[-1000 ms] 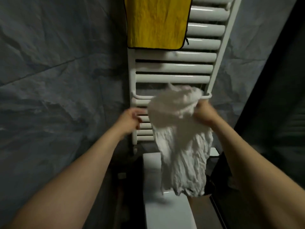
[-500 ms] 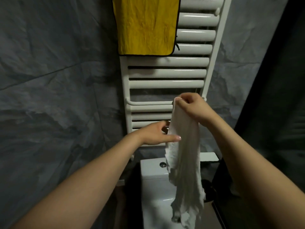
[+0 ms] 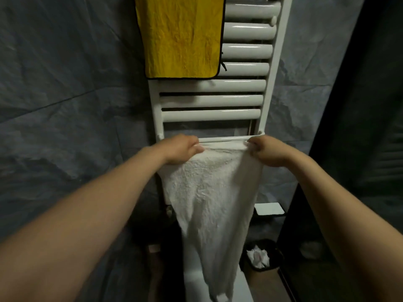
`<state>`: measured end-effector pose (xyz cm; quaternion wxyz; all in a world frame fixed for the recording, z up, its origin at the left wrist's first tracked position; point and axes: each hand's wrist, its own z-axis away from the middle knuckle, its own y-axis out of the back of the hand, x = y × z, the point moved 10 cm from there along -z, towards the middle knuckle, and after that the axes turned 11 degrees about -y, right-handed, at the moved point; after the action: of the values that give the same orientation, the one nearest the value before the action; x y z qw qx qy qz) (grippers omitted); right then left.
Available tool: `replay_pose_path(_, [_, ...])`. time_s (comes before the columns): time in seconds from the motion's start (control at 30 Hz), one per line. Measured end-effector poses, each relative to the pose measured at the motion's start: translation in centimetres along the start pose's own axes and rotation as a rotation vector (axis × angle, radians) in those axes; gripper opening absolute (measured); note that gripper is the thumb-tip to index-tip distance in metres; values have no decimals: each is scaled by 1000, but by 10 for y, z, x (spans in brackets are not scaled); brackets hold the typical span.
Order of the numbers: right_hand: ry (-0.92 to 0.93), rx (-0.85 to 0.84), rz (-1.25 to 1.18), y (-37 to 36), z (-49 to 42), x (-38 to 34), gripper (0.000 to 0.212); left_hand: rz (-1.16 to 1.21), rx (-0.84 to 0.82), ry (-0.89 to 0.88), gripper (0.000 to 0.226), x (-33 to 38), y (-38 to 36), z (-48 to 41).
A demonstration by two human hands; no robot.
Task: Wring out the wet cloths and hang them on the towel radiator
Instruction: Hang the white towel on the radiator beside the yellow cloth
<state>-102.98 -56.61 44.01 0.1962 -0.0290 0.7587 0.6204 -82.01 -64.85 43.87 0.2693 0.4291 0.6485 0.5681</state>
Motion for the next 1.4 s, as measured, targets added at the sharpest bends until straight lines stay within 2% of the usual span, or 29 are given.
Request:
replay_pose_path(0.03, [8,64,21,11,-1,-2,4,-2,-98,-26,39,3,2,2])
replay_pose_path(0.07, [14,106,28,19,-2,-3,10,7,-215,-18,44,2,0,6])
replay_pose_path(0.13, [29,83,31,21,-7,-4,14,-98,-447,101,52,-22,-7,19])
replay_pose_path(0.17, [34,55,46,19,-10,-5,14,-196,-492,161,50,-34,-1,24])
replay_pose_path(0.2, [55,64,37,20,-10,-10,15,-250,-443,204,42,-44,9,22])
replay_pose_path(0.23, [93,160,4,30,-11,-15,16,-269,-290,225,28,-47,27,15])
replay_pose_path(0.3, [156,429,-109,58,-4,-22,14,-255,134,237,8,-37,67,14])
replay_pose_path(0.33, [137,393,-167,61,-6,-19,16,-222,195,236,8,-38,68,18])
replay_pose_path(0.37, [67,170,-130,44,-12,-13,18,-139,30,247,7,-40,45,21])
replay_pose_path(0.4, [-30,-244,-41,3,-3,-8,16,-50,-283,288,9,-46,7,31])
replay_pose_path(0.43, [-75,-564,20,-27,14,-2,13,49,-564,355,13,-48,-27,54])
replay_pose_path(0.47, [-8,-644,70,-34,21,-4,17,87,-671,400,16,-48,-38,66])
replay_pose_path(0.5, [70,-514,86,-29,8,-7,20,34,-593,392,16,-53,-28,58])
replay_pose_path(0.57, [-59,-82,-50,12,-16,-3,25,-247,-113,326,8,-51,33,31])
replay_pose_path(0.6, [-110,115,-52,32,-24,3,27,-352,84,321,11,-45,62,28])
replay_pose_path(0.63, [-131,227,-18,41,-29,5,26,-387,177,321,16,-42,75,26])
replay_pose_path(0.7, [-158,260,61,41,-33,6,29,-365,159,354,16,-47,77,25])
replay_pose_path(0.87, [-206,228,49,41,-32,10,47,-264,162,401,14,-67,71,28])
replay_pose_path(1.0, [-226,-69,-117,14,-22,11,40,-122,18,413,15,-71,54,26])
replay_pose_path(1.07, [-238,-225,-346,4,-13,10,30,-85,-25,428,18,-72,55,25])
replay_pose_path(1.1, [-199,-235,-485,11,-12,8,26,-63,-10,425,20,-70,63,21])
replay_pose_path(1.13, [-150,-167,-586,25,-17,7,24,-47,51,411,21,-68,78,17])
replay_pose_path(1.17, [-104,-19,-660,48,-22,8,21,-29,138,395,18,-64,96,13])
replay_pose_path(1.23, [-13,456,-662,100,-20,12,14,10,463,339,16,-55,142,11])
replay_pose_path(1.27, [5,625,-610,114,-16,13,13,-7,579,310,21,-49,155,11])
replay_pose_path(1.3, [1,641,-487,114,-19,9,13,-20,560,263,18,-44,154,4])
replay_pose_path(1.33, [-46,447,-290,92,-32,4,14,-109,328,236,8,-37,130,-9])
replay_pose_path(1.37, [-125,139,-74,57,-38,9,17,-145,9,244,10,-32,88,-13])
replay_pose_path(1.4, [-168,-47,-3,39,-38,18,20,-190,-229,300,15,-38,58,-7])
